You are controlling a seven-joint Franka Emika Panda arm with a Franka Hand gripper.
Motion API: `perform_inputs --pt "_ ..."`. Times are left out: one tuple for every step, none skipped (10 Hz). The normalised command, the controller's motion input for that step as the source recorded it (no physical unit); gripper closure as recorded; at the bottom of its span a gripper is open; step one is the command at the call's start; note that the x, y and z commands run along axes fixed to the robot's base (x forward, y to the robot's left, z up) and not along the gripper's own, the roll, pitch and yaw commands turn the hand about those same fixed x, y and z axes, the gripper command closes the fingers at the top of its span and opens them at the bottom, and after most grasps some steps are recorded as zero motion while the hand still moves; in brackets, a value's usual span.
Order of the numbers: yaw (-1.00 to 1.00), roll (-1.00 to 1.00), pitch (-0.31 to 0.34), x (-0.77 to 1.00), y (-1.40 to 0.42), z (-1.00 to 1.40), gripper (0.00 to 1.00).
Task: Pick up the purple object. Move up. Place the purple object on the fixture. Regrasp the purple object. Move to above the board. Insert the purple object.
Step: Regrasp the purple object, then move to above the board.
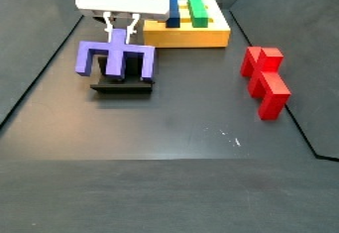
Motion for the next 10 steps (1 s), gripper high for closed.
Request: perform_inputs --pt "0.0 0.0 0.0 0.0 0.0 0.0 1.0" --pt "0.0 0.0 0.0 0.0 0.0 1.4 1.0" --pt "0.0 0.04 0.022 0.0 0.0 1.4 1.0" --pt "-0.01 -0.01 0.065 -0.03 0.02 1.4 1.0" --pt "0.0 0.01 0.066 -0.02 0.02 1.4 1.0" --pt "0.02 0.03 0.088 0.0 0.0 1.4 1.0" --pt "0.03 0.01 0.09 0.0 -0.01 1.4 1.0" --pt "0.03 -0.01 0.088 0.01 0.01 1.4 1.0" --pt "0.04 0.0 0.079 0.01 0.0 0.75 1.0" --pt "0.06 0.01 0.082 0.03 -0.02 0.3 1.0"
